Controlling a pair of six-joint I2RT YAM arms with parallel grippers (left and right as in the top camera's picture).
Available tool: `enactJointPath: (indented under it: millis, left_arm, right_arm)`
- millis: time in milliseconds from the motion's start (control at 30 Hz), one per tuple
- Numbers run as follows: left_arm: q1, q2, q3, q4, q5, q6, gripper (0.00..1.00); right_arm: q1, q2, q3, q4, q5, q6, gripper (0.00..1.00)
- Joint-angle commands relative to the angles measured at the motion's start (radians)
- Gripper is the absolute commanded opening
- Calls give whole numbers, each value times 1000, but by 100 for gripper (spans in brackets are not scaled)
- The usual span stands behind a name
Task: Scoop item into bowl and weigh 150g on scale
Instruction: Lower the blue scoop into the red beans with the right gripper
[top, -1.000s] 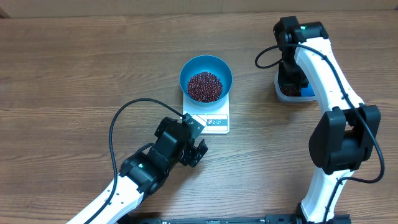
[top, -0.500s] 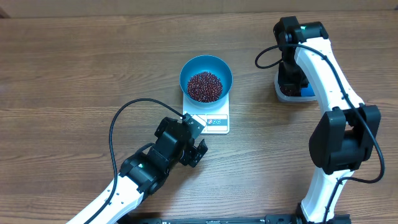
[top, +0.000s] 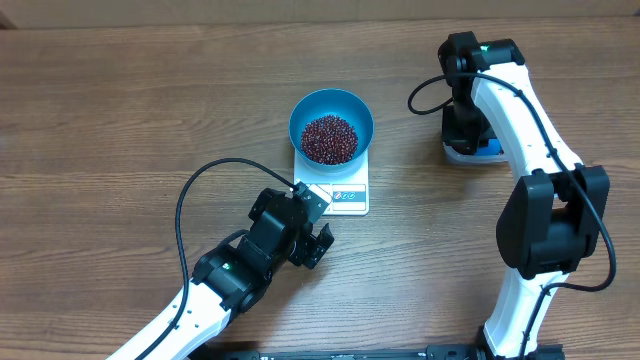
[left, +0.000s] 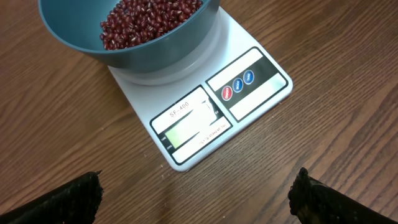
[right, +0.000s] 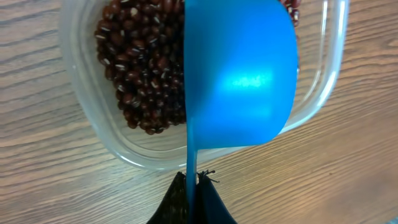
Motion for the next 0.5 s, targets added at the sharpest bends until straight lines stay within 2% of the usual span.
enactJointPath:
  millis: [0,467]
  left_arm:
    - [4,-10,-7,1,0,11,100]
    - [4,-10,-7,1,1,11,100]
  right_arm:
    - [2,7,-14,8,-52,-8,4]
    - [2,7,-14,22,-235,-87,4]
